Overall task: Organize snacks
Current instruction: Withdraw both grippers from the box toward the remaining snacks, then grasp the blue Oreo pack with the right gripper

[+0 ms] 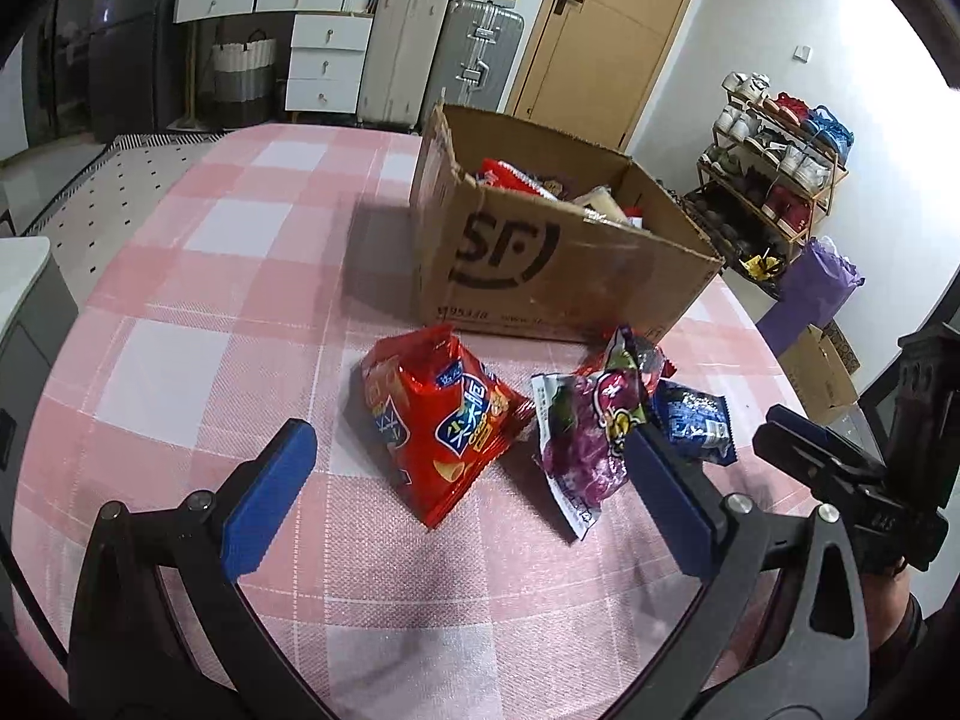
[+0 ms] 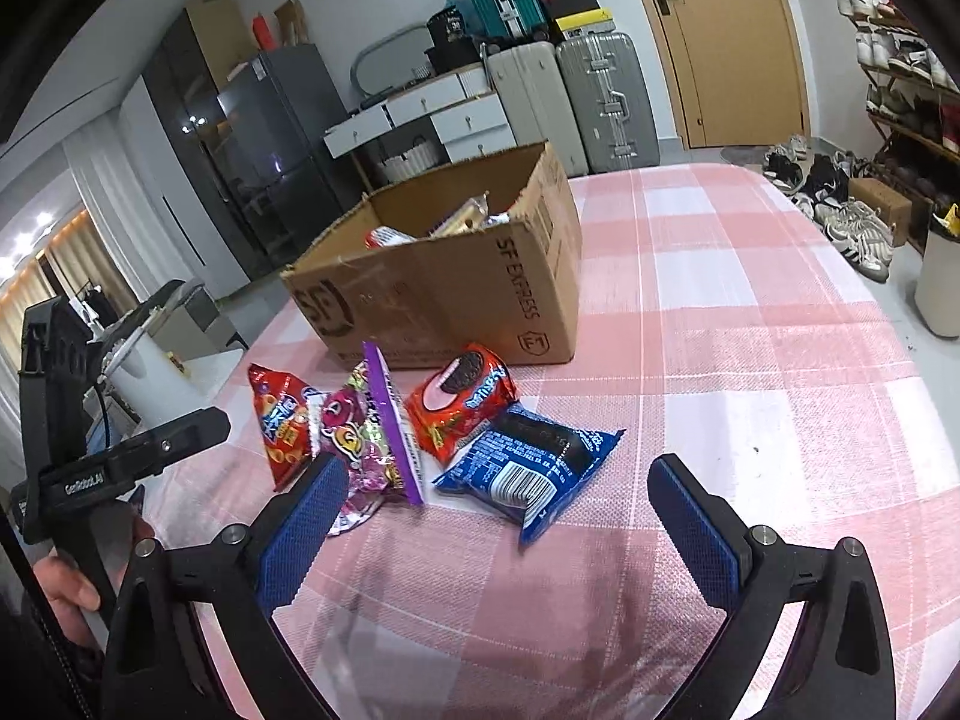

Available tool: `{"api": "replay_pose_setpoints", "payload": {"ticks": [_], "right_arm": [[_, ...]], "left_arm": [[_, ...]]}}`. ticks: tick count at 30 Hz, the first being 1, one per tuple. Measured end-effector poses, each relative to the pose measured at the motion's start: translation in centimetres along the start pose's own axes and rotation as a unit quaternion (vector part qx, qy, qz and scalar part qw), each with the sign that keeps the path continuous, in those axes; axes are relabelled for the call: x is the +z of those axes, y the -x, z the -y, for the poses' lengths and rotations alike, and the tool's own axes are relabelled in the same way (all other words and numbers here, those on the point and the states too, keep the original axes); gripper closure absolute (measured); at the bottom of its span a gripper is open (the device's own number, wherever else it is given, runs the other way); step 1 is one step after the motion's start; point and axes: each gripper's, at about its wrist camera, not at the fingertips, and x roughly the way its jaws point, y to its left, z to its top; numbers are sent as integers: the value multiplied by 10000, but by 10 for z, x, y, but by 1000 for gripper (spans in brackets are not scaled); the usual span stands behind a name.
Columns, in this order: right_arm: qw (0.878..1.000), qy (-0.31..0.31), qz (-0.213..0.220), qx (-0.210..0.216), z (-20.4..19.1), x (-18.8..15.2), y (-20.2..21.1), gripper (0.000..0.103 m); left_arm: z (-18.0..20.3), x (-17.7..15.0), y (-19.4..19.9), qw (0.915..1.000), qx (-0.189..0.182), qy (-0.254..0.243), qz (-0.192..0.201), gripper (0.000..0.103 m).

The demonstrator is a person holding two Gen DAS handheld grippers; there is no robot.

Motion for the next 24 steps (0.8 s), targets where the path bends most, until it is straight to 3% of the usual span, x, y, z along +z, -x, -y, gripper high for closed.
{"api": "replay_pose_setpoints", "payload": {"ticks": [13, 15, 19, 24], "right_arm": [[9993, -118, -277, -237, 7, 4, -39, 2], [9990, -109, -335, -278, 7, 4, -43, 4], [9985, -65, -407, -366, 6, 4, -51, 21], [9972, -12, -494, -558, 4, 4, -60, 24]], "left_arm": [[-14, -9, -28, 9995, -125, 219, -191, 1], [-19, -9, -28, 9994, -131, 256, -209, 1], [-23, -11, -33, 9991, -157, 327, -240, 1], [-30, -12, -38, 9987, -165, 394, -273, 1]]}}
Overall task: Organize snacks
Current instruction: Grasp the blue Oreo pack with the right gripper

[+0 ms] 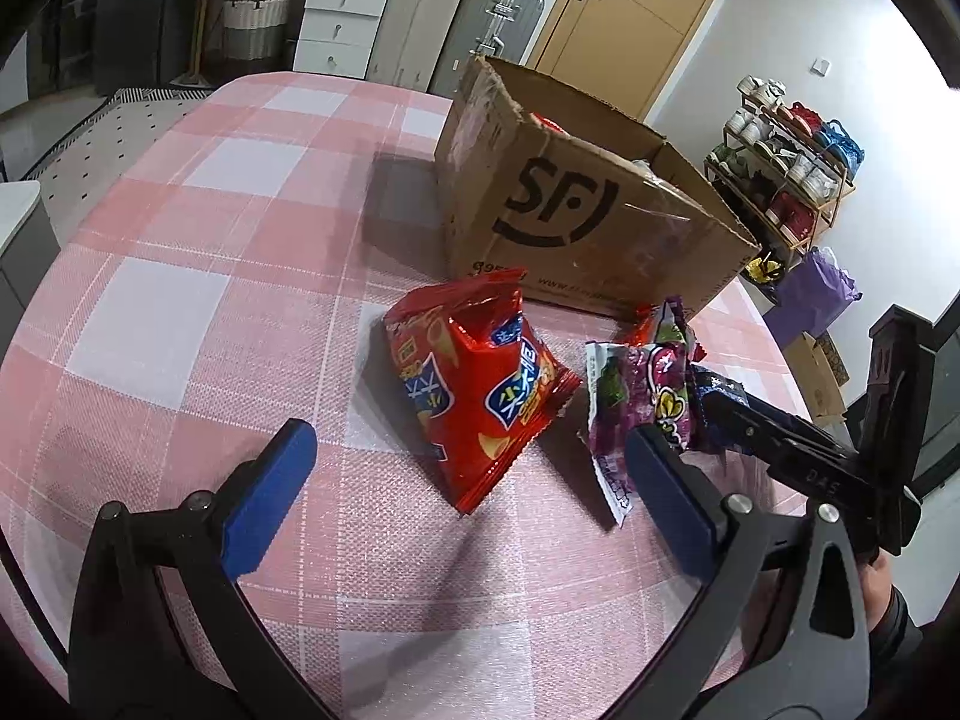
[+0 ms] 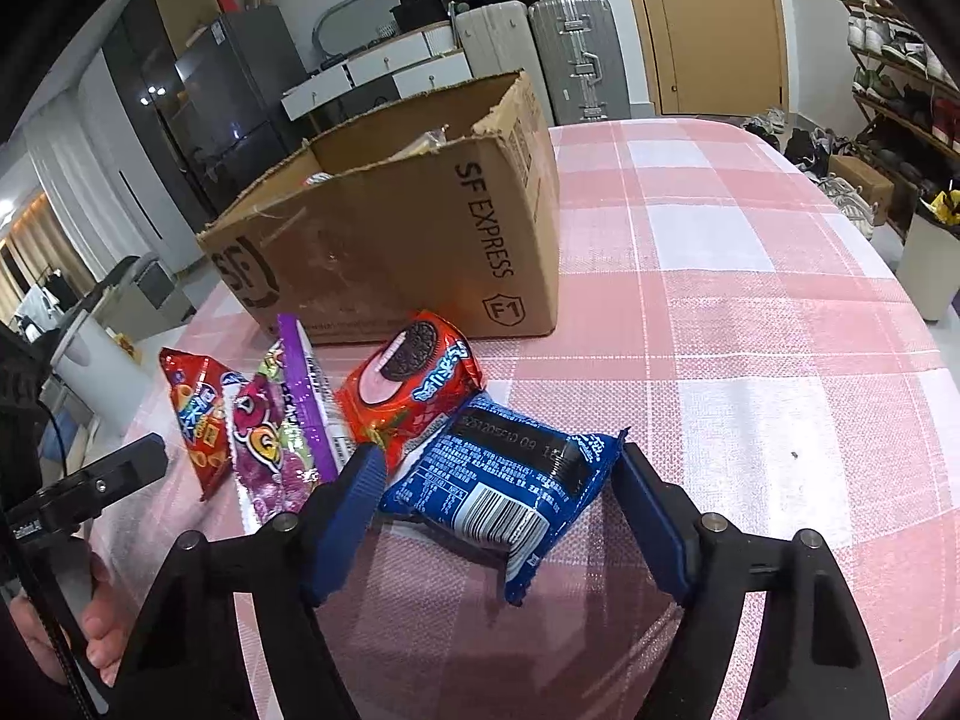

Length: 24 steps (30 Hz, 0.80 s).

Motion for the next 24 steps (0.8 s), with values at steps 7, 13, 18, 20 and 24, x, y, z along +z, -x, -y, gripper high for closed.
{"api": "replay_pose_setpoints", "payload": {"ticks": [7, 13, 18, 20, 24], "right_arm": [[9985, 385, -135, -357, -11, 0, -8, 48], [9988, 396, -76, -287, -5, -1, -3, 54], [9996, 276, 35, -84, 1, -4, 8, 54], [9997, 219, 79, -47, 4, -4, 12, 54], [9998, 138, 123, 20, 7, -5, 17, 54]], "left_arm": [[-5, -2, 0, 10000, -1, 39, -19, 1], [-6, -3, 6, 10000, 37, 49, 7, 1], [-6, -5, 7, 10000, 61, 55, -18, 1], [-5, -5, 8, 10000, 67, 50, -23, 1], [-5, -5, 7, 9999, 108, 34, -63, 1]]}}
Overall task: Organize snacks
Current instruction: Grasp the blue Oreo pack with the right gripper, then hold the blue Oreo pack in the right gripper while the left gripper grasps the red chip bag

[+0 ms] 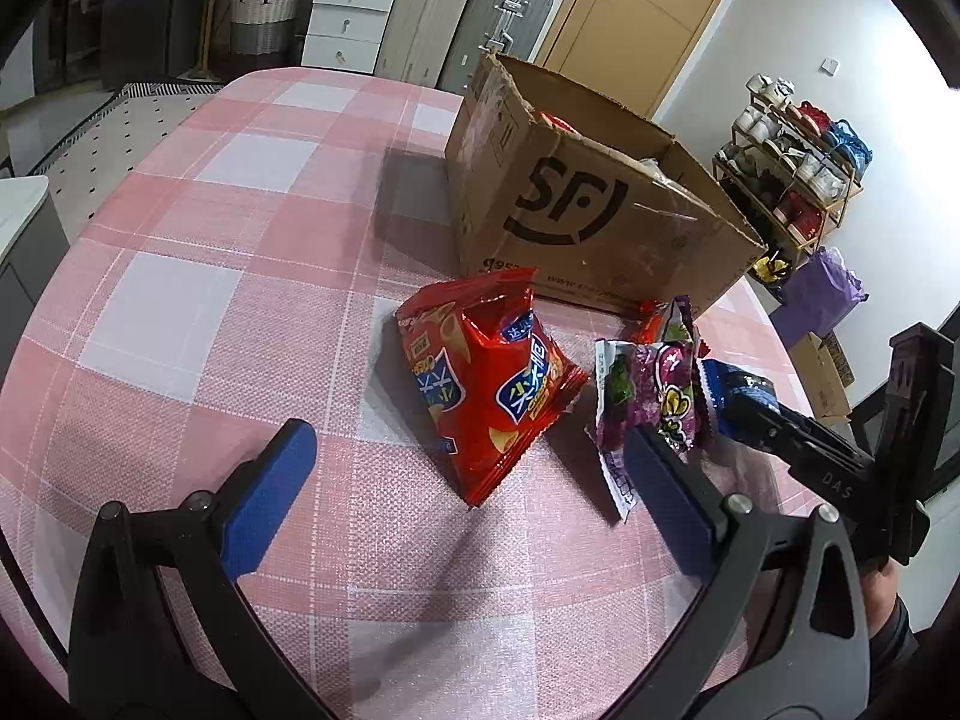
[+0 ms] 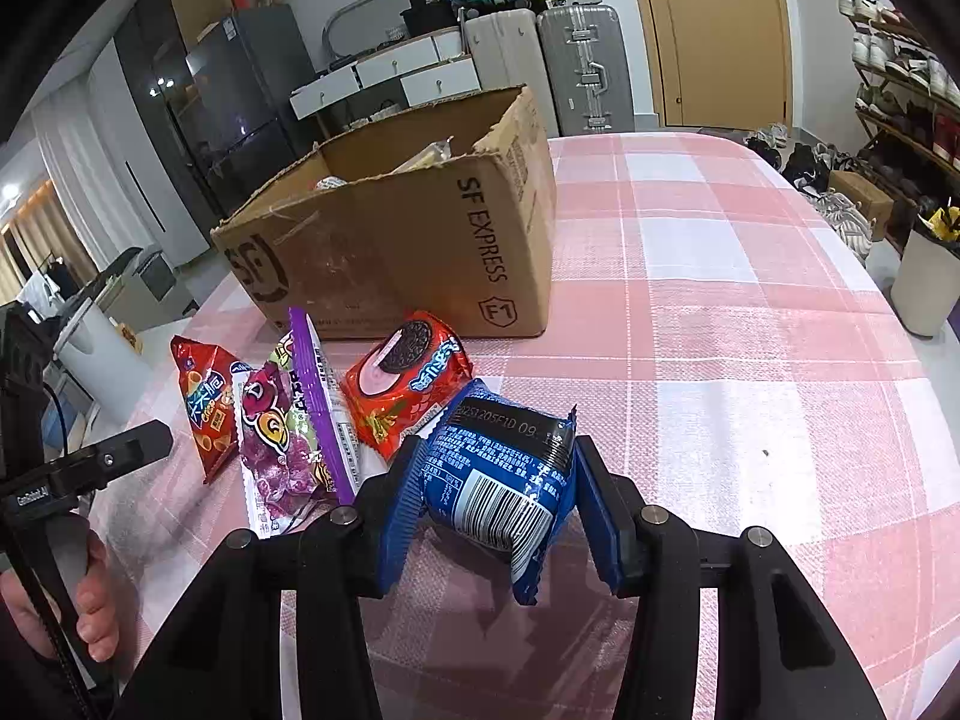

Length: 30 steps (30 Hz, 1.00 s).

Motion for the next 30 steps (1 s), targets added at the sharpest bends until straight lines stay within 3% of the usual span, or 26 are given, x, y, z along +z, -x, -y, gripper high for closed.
{"api": "replay_pose_setpoints", "payload": {"ticks": [11, 30], "right_arm": [[9999, -15, 75, 79, 1, -1, 6, 54], [9998, -84, 168, 114, 8, -4, 15, 54]], "left_arm": [[-13, 12, -8, 9995, -66, 310, -82, 1], [-15, 34, -45, 9986, -73, 389, -360, 1]]}}
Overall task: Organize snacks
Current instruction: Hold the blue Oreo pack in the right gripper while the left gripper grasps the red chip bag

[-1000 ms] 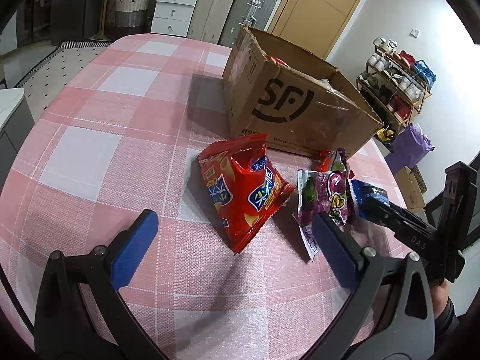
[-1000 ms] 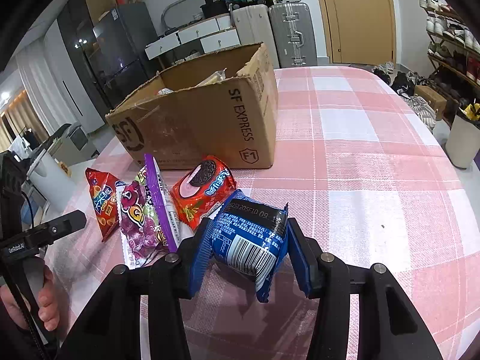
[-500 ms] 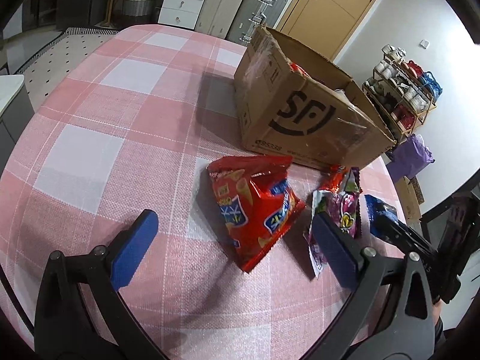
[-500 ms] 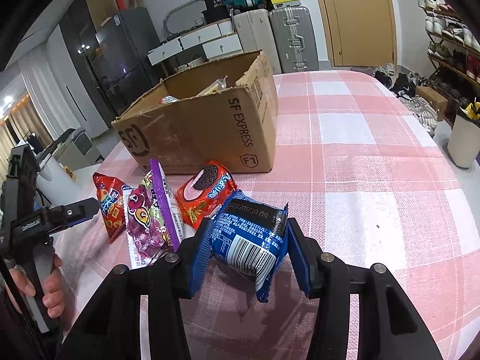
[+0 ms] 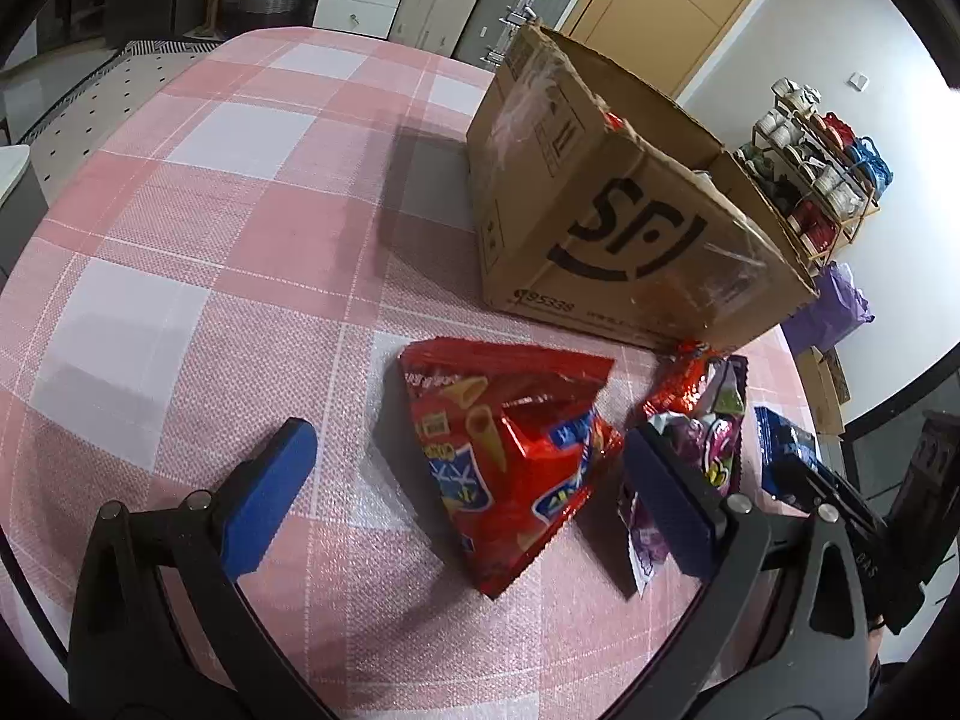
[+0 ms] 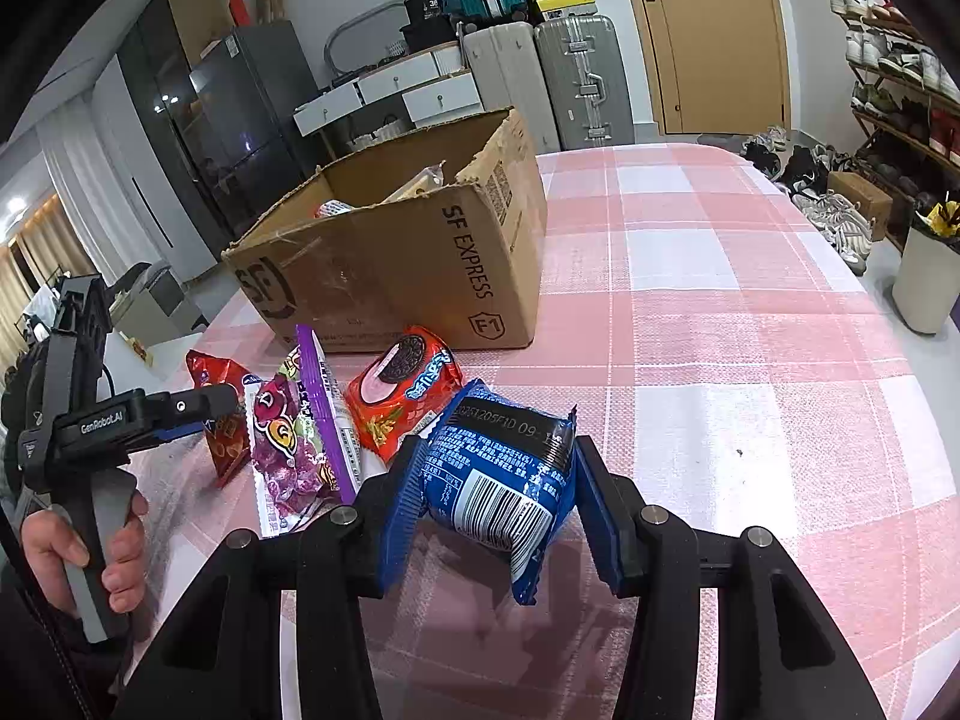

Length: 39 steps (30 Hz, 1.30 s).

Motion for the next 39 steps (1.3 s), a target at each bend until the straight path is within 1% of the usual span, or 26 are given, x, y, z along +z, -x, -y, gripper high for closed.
{"api": "replay_pose_setpoints", "payload": {"ticks": [6, 8, 9, 10, 11, 12, 13, 14, 15, 16, 18, 22, 33, 39], "right_arm": [[10000, -28, -14, -17, 2, -3, 1, 54], [10000, -36, 4, 0, 3, -3, 3, 54], [10000, -38, 15, 6, 3, -4, 4, 54], [10000, -39, 21, 14, 3, -4, 5, 54], [10000, -42, 27, 23, 3, -5, 6, 54], [10000, -46, 37, 32, 3, -5, 7, 54], [10000, -50, 44, 40, 3, -6, 8, 54], [10000, -58, 44, 46, 3, -7, 10, 54], [10000, -63, 47, 54, 3, -7, 11, 54], [9999, -65, 61, 61, 3, -8, 13, 54], [9999, -62, 103, 69, 2, -9, 18, 54], [9998, -67, 186, 78, 2, -10, 28, 54], [9993, -57, 361, 112, -3, -14, 51, 54], [9989, -11, 449, 142, -8, -13, 62, 54]], "left_arm": [[-1, 4, -4, 10000, 32, 31, 23, 2], [-2, 5, -5, 10000, 39, 44, 39, 4], [-3, 6, -6, 10000, 27, 43, 46, 7], [-3, 7, -6, 10000, -49, 14, 48, 14], [-4, 7, -7, 9999, -116, -20, 49, 17], [-3, 7, -8, 9998, -151, -106, 64, 31], [-3, 7, -10, 9994, -313, -144, -6, 55], [-4, 7, -12, 9988, -468, -128, -94, 57], [-3, 7, -12, 9981, -575, -149, -135, 62], [-1, 6, -10, 9980, -591, -213, -121, 64], [5, 5, -7, 9979, -474, -423, -99, 65], [6, 4, -4, 9982, -403, -437, -93, 65], [13, -5, 23, 9972, -418, -608, 104, 65], [11, -9, 38, 9970, -488, -582, 175, 65]]}}
